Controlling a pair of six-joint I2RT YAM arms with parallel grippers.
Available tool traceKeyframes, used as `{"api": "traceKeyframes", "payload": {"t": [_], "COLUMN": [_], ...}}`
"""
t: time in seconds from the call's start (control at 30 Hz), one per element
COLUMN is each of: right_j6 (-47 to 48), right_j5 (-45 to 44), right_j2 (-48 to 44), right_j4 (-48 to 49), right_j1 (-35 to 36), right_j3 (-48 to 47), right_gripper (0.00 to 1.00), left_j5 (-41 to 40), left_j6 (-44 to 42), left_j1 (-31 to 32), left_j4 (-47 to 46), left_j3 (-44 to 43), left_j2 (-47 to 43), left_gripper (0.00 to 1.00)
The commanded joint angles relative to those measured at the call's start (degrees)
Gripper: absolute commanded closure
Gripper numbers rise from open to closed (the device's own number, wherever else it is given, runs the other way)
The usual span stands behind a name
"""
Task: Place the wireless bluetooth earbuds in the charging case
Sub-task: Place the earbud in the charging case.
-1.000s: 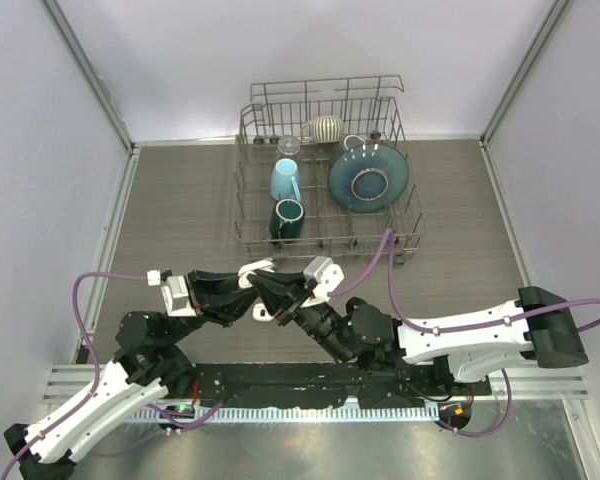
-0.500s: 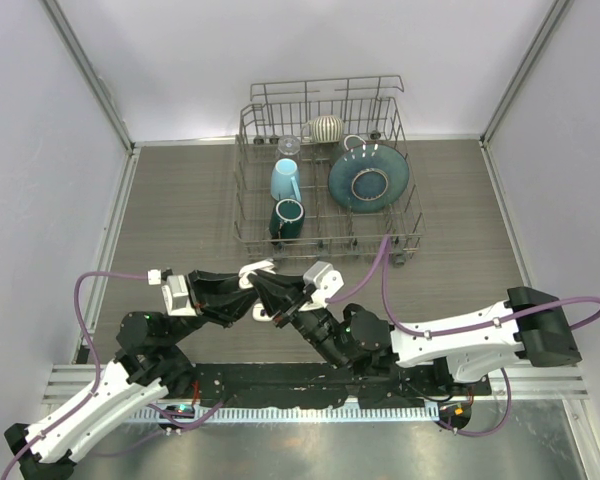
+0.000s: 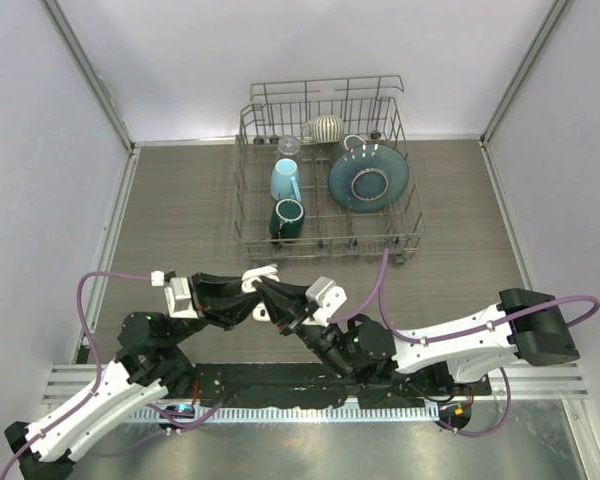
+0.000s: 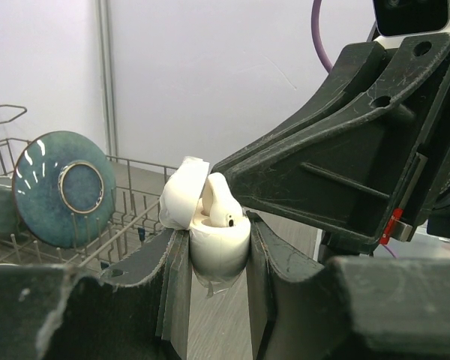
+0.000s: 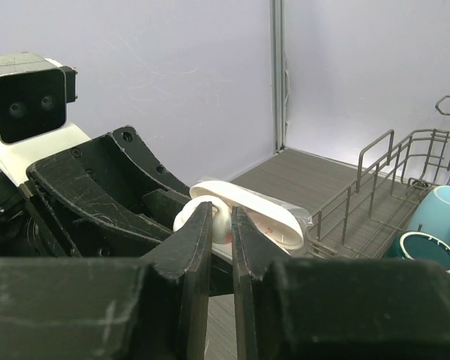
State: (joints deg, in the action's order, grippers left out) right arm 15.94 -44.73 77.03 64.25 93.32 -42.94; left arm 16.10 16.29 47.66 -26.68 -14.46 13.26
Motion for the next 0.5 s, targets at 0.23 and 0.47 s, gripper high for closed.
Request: {"api": "traceKeyframes", "payload": {"t": [0.23,0.47], "right_j6": [0.0,-0.9], "right_j5": [2.8,3.3], "right_j2": [-1.4,-2.5], "right_j4": [-5.1,-5.6], "right_j1": [1.8,1.8], "right_j3": [0.3,0.6], "right_gripper": [0.7,0.7], "left_j5": [-2.0,-2.0], "left_j6": [-0.6,-0.6], "left_j1": [-0.1,0.0], "left_j4": [-8.0,-7.8], "left_j3": [-1.2,-1.2], "left_j2": [-1.0,-1.3], "left_gripper": [1.0,1.0]}}
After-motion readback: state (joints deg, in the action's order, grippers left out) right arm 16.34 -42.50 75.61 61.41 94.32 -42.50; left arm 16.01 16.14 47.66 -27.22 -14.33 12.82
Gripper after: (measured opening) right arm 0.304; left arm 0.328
